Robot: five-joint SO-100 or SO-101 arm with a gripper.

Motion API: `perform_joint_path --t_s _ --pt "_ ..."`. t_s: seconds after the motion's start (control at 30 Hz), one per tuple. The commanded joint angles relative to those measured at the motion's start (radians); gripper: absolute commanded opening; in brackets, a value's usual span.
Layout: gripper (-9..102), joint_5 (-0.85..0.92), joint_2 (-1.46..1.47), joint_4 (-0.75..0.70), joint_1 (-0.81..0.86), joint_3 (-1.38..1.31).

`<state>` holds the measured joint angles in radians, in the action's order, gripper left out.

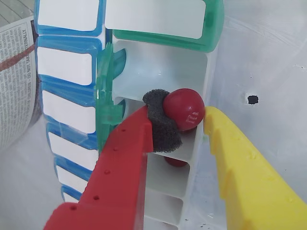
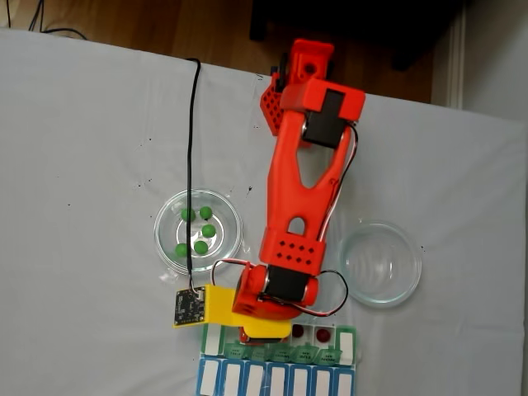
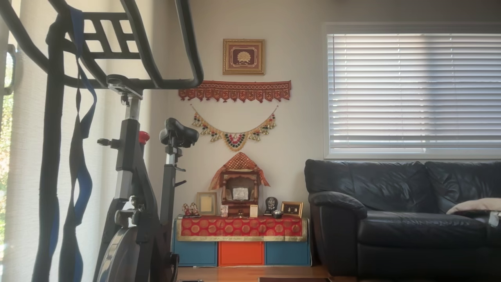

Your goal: Sort medicines into box.

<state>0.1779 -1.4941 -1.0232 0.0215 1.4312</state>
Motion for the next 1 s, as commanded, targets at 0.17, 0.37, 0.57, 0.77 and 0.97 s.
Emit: perform_joint_path --t_s 0.17,0.37,0.57,0.77,0.97 --pt "4 0.021 -0.026 0.075 0.017 -0.137" --pt "4 0.032 -0.011 0.072 0.049 -0.201" --pt "5 0.026 -0.017 -0.006 0.081 -0.264" --pt "6 0.035 0.000 -0.061 0.103 -0.316" --pt "6 0.051 -0.032 -0.117 0.120 -0.314"
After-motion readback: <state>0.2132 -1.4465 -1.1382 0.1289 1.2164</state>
